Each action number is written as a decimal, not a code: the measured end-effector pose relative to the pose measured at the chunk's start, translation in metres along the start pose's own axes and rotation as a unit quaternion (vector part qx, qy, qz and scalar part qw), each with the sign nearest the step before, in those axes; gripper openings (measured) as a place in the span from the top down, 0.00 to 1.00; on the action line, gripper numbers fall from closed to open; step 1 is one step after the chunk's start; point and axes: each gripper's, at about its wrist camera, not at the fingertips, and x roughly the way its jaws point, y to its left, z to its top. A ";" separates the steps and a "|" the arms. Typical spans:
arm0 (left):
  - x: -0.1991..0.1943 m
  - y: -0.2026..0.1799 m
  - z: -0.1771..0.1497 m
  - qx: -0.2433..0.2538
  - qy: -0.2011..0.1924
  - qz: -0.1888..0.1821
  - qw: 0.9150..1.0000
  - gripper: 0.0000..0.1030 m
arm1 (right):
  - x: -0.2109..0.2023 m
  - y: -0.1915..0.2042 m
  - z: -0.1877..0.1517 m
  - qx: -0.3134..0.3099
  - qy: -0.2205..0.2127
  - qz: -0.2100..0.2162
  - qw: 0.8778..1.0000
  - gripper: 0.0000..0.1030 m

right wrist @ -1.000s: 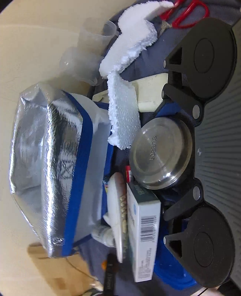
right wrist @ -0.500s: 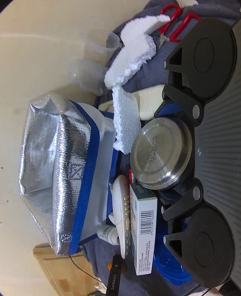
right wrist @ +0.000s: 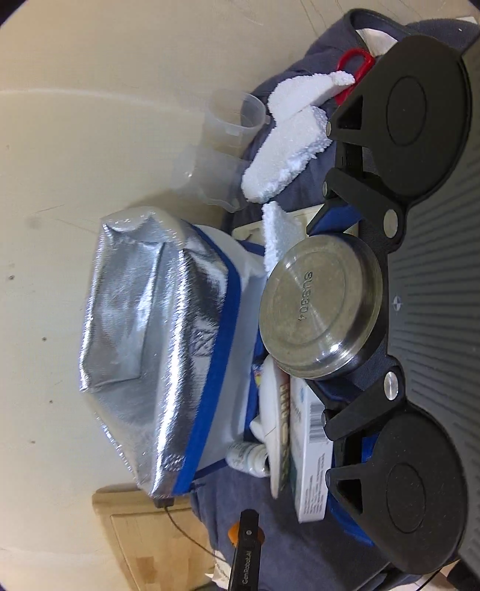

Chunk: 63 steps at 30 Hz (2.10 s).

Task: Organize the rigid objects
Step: 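Carry the orange and steel tin over the silver-lined bag with both tools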

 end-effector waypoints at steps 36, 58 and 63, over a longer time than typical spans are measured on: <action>-0.038 -0.040 0.094 0.043 -0.090 -0.015 0.995 0.64 | -0.012 0.025 0.101 -0.024 -0.090 0.037 0.995 0.27; 0.017 -0.062 0.137 0.056 -0.080 -0.014 0.995 0.64 | 0.046 0.003 0.153 -0.015 -0.092 0.029 0.995 0.27; 0.034 -0.064 0.142 0.060 -0.070 -0.010 0.996 0.64 | 0.064 0.001 0.161 -0.015 -0.089 0.032 0.995 0.27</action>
